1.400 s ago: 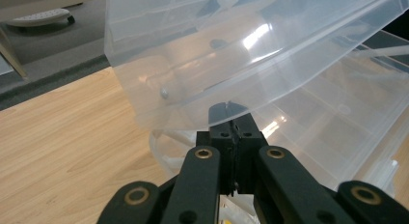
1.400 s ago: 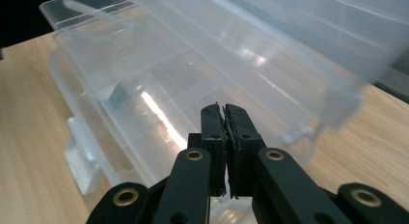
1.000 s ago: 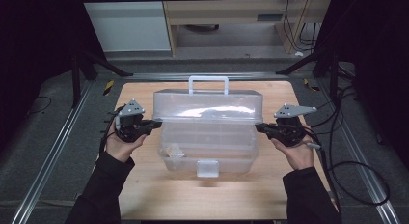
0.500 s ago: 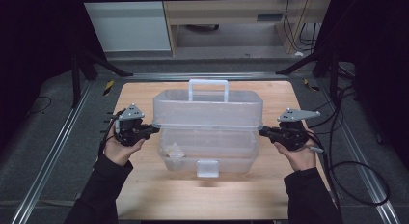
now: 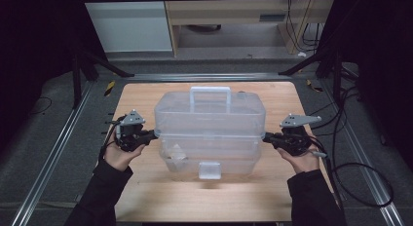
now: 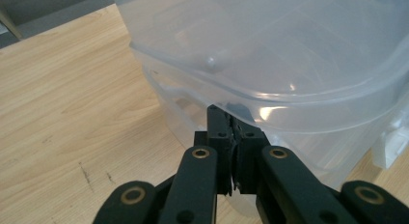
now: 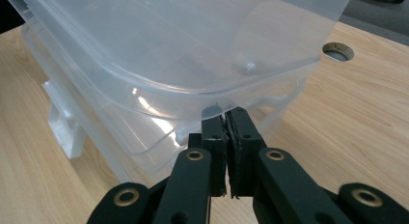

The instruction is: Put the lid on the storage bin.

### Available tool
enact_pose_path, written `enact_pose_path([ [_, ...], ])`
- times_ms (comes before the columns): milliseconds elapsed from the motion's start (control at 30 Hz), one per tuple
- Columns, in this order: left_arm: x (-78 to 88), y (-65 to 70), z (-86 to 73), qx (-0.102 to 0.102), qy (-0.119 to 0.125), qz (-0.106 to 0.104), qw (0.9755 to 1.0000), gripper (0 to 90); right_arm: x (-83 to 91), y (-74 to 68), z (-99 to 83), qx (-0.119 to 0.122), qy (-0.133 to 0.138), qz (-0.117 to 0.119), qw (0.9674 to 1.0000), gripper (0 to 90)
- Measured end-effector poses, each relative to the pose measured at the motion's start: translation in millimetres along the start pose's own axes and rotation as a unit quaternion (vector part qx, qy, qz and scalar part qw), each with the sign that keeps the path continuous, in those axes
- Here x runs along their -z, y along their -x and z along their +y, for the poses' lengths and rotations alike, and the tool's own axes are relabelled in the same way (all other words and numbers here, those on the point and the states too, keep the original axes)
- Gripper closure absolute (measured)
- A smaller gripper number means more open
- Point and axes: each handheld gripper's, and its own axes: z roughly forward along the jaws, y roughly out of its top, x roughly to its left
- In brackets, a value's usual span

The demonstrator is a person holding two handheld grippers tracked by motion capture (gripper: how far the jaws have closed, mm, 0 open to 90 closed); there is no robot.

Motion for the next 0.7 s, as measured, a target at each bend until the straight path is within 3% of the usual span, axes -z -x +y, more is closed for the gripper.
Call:
enact_pose_path([
  [700,-6.3,-0.9,-13.3,0.005,-0.029,0.001,0.9996,88.6,-5.0,-0.1,-15.0,0.001,-0.029,-0.002,0.9996,87.2],
])
